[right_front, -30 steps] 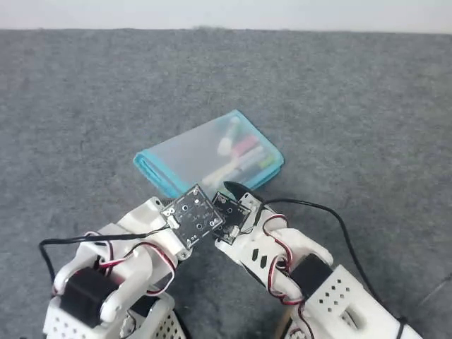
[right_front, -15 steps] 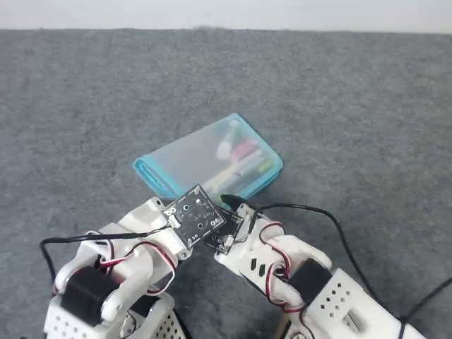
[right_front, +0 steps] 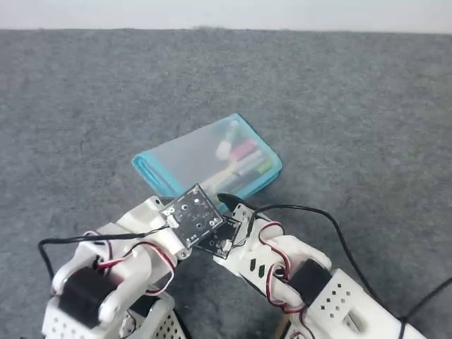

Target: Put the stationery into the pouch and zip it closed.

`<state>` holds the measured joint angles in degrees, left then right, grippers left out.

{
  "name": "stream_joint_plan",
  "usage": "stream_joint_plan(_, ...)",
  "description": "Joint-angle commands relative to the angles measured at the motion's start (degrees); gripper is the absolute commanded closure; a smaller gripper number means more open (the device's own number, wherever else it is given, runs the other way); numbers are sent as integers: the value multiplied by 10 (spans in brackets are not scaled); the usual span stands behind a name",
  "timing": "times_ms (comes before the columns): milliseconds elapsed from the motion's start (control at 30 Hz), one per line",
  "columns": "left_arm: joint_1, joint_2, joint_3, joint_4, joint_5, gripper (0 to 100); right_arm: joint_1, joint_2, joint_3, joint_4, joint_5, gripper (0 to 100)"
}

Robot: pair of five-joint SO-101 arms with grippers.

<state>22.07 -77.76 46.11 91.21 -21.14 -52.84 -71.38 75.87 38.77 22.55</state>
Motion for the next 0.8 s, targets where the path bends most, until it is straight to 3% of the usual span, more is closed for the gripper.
stream_joint_plan(0,7,6,-80,4,26,990,-8,6,-3,-15,11,790)
stream_joint_plan(300,7,7,-95,2,47,990,-15,1,-6,-17,37,790)
stream_joint_plan(500,10,5,-97,20,46,990,22,7,-4,-121,38,790)
stream_joint_plan(767,69,4,-97,38,48,990,42,7,-4,-152,39,812)
